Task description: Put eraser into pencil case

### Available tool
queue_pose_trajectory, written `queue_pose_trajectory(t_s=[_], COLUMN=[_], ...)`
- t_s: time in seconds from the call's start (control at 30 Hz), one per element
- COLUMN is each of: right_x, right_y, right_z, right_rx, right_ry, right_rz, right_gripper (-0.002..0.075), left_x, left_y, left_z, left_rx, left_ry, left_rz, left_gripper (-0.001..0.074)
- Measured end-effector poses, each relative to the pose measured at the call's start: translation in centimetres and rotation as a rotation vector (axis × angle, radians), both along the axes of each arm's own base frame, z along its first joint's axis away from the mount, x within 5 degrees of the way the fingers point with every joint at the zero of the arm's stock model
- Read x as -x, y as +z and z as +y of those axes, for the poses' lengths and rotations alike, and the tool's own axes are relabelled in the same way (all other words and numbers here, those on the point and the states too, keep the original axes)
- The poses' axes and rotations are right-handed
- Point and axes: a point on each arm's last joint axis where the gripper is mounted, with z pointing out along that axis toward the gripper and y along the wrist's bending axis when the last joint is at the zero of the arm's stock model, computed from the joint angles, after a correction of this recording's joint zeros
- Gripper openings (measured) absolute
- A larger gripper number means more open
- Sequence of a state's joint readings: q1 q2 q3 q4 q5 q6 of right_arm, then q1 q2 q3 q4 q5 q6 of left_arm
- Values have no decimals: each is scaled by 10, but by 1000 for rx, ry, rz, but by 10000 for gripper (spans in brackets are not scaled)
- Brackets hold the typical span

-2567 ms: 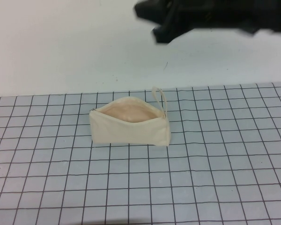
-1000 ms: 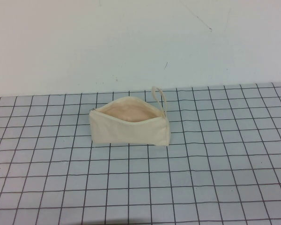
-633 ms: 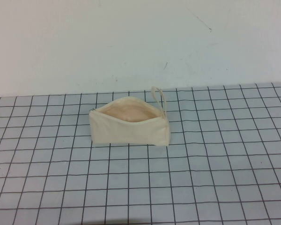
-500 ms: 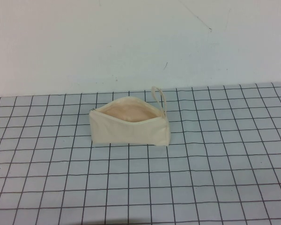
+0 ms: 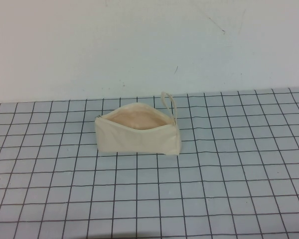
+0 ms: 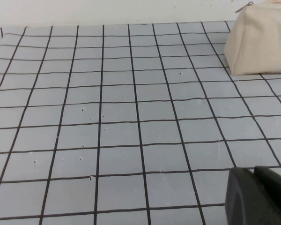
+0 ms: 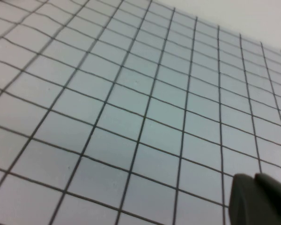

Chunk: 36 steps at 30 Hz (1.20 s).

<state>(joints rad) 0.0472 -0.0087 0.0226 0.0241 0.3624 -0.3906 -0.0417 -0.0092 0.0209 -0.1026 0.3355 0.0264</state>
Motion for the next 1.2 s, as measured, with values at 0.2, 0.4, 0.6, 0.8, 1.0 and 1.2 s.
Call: queue_pose_trajectory(t_s=[0.2,0.4,0.6,0.8,1.0,1.2], right_x=[0,0,0,0,0,0], right_y=[0,0,0,0,0,0], right_z=[-1,-1,-3,-5,-5,-6], right_rx=[-21,-103,-232,-280,-274,-240], right_ry=[-38,-66,-143,-175,-176,-173], right_rz=[1,5,11,10,10,7], right_gripper=[1,1,1,0,0,0], left_x=[0,0,0,0,0,0], left_y=[0,0,0,0,0,0], left_z=[0,0,0,0,0,0], left_rx=[2,2,2,2,2,2], left_ry=[0,0,0,0,0,0], left_rz=[0,0,0,0,0,0], left_gripper=[-2,-2,-2,-2,-2,-2])
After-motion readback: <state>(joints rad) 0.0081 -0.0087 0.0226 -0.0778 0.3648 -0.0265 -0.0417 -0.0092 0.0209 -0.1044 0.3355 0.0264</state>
